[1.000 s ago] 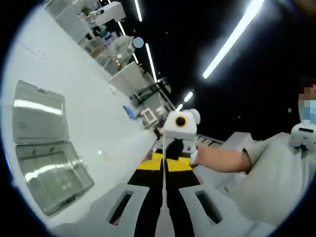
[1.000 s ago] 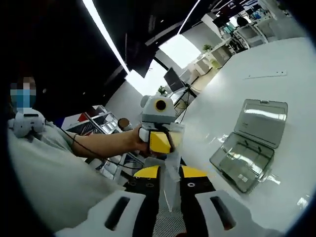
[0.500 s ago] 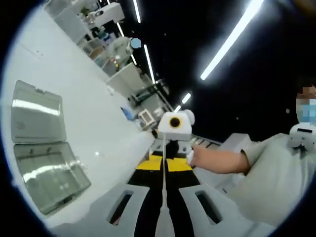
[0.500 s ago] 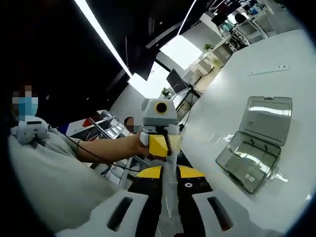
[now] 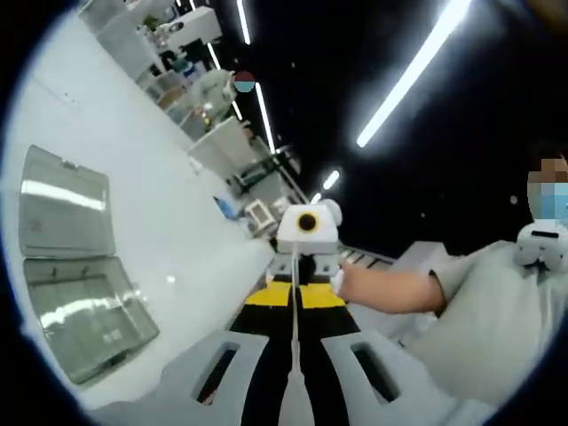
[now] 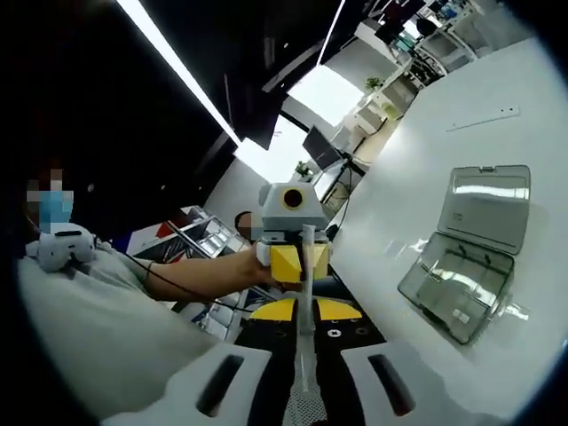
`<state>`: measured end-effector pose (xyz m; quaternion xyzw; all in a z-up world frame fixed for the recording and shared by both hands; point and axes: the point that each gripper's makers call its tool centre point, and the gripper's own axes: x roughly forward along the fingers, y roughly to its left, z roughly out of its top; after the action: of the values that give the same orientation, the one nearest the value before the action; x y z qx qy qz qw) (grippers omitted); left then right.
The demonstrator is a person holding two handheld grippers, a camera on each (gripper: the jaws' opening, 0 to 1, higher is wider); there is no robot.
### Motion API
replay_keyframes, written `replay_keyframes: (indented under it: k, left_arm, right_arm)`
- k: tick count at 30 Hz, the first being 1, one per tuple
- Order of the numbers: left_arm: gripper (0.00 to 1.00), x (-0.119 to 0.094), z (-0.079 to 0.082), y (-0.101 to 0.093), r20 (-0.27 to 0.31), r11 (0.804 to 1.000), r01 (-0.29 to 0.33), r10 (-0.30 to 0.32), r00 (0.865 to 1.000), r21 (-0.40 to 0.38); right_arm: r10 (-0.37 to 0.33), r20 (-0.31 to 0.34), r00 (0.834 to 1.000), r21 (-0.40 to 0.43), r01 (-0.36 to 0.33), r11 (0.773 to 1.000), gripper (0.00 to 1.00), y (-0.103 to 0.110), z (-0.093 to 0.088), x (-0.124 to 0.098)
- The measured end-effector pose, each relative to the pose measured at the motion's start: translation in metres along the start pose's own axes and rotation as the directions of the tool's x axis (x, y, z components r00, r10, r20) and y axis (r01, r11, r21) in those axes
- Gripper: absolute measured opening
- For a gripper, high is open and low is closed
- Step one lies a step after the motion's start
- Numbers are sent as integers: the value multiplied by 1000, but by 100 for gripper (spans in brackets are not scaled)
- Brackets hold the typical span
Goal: Insert the divider into the dual guide fixture by aligning both edges with the guide slots and pushing it downward to the bottom, including one-sided entry, uneven engagement, binding, and posture correction.
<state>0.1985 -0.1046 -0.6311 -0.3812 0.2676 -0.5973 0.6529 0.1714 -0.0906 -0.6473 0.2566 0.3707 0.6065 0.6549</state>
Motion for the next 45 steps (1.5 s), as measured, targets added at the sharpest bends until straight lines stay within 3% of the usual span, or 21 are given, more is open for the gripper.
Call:
replay_keyframes:
  k: [24, 45]
  left_arm:
    - [0, -1, 4, -9, 37, 999, 47, -47, 998, 2]
    - [0, -2, 4, -8, 24, 999, 53, -53, 998, 7]
  right_arm:
    - [-24, -39, 999, 65, 26, 998, 0, 11, 2, 0]
    - [-3, -76, 997, 119, 12, 993, 0, 9, 2, 1]
